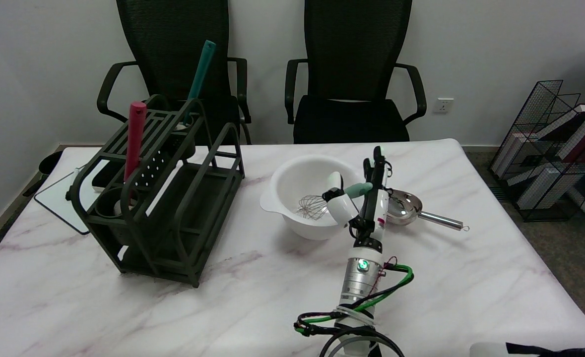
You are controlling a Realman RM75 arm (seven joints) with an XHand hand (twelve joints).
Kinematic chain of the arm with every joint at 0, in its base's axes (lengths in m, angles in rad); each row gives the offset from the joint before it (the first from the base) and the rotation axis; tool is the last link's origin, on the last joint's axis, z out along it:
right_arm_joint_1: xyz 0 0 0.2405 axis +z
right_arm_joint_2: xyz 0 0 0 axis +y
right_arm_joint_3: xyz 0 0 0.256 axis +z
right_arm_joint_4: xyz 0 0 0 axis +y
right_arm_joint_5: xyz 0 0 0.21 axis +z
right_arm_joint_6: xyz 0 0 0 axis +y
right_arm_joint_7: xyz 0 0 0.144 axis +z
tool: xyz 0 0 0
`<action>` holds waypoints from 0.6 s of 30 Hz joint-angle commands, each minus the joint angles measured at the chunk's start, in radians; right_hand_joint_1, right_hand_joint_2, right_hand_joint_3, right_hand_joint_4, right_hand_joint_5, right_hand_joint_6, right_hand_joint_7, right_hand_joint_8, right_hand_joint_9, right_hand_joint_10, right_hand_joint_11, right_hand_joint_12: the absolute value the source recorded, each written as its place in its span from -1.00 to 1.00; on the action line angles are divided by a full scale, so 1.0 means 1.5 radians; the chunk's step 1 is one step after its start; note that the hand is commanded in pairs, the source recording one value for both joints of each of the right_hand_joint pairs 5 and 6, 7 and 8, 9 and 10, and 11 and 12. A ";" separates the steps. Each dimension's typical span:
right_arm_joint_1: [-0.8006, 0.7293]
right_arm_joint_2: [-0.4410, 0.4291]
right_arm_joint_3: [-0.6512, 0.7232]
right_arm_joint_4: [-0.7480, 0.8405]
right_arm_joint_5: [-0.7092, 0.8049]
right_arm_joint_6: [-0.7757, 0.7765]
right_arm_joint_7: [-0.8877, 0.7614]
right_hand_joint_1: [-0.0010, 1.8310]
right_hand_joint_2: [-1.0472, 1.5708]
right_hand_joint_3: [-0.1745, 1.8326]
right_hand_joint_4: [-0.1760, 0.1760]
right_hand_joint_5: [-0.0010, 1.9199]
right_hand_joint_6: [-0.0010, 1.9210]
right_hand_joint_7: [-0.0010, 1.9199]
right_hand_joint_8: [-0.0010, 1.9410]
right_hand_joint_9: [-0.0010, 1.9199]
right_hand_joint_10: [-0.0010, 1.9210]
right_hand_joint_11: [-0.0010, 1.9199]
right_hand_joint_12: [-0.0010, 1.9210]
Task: Pick up the whisk.
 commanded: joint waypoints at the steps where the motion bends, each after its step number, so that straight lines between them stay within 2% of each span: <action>1: 0.009 0.034 0.003 -0.036 0.005 -0.043 0.019 0.00 0.37 0.13 0.00 -1.00 -1.00 -1.00 -1.00 -0.78 -0.78 -0.81 -0.81; 10: 0.012 0.058 0.003 -0.054 0.005 -0.057 0.038 0.00 0.35 0.19 0.00 -1.00 -1.00 -0.97 -0.97 -0.72 -0.72 -0.77 -0.77; 12: 0.013 0.063 0.002 -0.063 0.005 -0.061 0.038 0.00 0.35 0.19 0.00 -0.95 -0.95 -0.90 -0.90 -0.65 -0.65 -0.74 -0.74; 14: 0.015 0.068 0.000 -0.069 0.005 -0.064 0.038 0.00 0.36 0.19 0.00 -0.75 -0.75 -0.83 -0.83 -0.61 -0.61 -0.71 -0.71; 18: 0.021 0.077 -0.003 -0.076 0.002 -0.065 0.039 0.02 0.38 0.17 0.00 -0.16 -0.16 -0.60 -0.60 -0.49 -0.49 -0.64 -0.64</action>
